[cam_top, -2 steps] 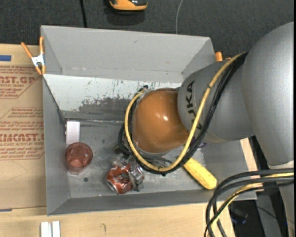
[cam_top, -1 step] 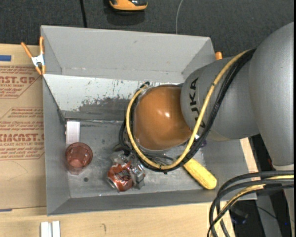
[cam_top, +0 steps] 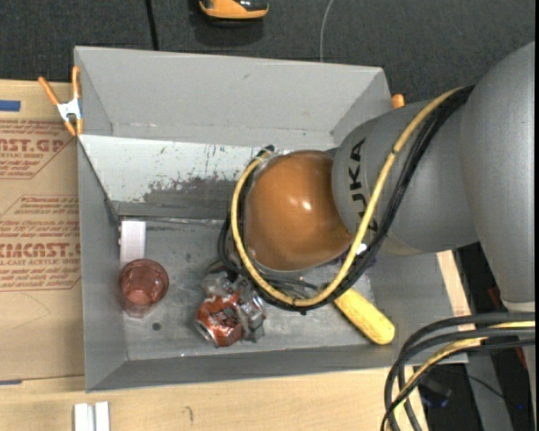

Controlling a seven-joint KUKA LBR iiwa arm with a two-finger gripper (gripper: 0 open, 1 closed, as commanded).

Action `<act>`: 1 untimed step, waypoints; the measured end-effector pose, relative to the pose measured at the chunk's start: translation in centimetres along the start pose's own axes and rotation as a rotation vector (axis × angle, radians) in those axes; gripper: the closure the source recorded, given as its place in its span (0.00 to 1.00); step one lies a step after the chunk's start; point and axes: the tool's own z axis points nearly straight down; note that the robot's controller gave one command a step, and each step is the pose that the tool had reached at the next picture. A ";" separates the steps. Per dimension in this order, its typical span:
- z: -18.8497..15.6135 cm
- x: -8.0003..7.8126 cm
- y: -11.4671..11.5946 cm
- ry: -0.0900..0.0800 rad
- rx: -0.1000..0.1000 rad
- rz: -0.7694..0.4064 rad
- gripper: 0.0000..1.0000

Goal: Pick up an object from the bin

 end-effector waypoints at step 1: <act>-0.9 0.1 0.1 0.005 -0.002 0.000 1.00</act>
Offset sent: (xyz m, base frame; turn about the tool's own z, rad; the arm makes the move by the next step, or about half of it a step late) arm 0.0000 -0.0001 0.0214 0.0000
